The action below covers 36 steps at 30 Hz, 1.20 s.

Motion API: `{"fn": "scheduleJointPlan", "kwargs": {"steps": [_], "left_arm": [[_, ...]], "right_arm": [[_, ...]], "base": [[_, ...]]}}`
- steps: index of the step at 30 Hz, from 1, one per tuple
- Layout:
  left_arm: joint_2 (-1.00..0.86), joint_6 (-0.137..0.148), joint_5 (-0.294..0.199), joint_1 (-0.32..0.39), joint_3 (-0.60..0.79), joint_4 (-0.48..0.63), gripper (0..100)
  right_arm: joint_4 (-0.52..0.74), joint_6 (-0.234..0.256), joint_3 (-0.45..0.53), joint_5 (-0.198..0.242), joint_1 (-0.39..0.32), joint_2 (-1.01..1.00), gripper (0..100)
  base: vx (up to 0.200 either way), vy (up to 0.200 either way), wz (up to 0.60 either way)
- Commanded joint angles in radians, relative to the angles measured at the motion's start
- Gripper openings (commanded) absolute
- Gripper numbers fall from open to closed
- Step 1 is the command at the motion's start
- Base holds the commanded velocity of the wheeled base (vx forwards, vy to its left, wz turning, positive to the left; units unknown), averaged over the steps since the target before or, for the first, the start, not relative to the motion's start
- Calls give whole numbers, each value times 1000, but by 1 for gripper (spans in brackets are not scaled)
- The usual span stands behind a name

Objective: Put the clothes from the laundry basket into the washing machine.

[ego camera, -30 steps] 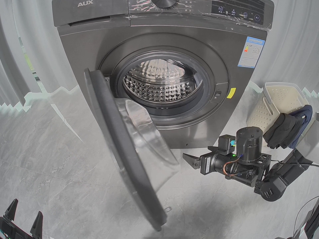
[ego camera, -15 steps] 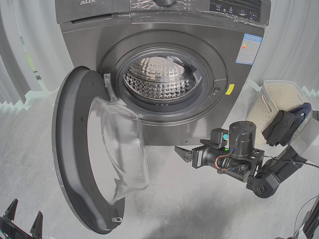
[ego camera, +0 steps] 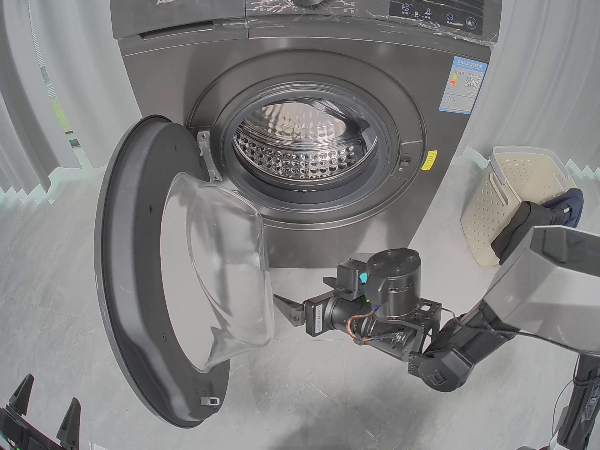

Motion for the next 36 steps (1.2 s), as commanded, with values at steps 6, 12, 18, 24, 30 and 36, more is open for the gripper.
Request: {"fn": "scheduleJointPlan", "kwargs": {"steps": [6,12,18,24,30,36], "left_arm": [[-16,-2,0,0,13,0,100],[-16,0,0,0,13,0,100],[-16,0,0,0,13,0,100],[-16,0,0,0,13,0,100],[-16,0,-1,0,13,0,100],[-16,0,-1,0,13,0,100]], "right_arm": [[-33,23,-73,-1,50,90,100],[-33,37,-87,-1,45,80,100],[-14,34,-144,10,34,88,100],[12,34,-233,35,17,143,100],[9,35,-290,33,30,211,100],[3,37,-386,21,76,278,100]], "base": [[0,0,0],[0,0,0],[0,0,0],[0,0,0],[0,0,0],[0,0,0]]}}
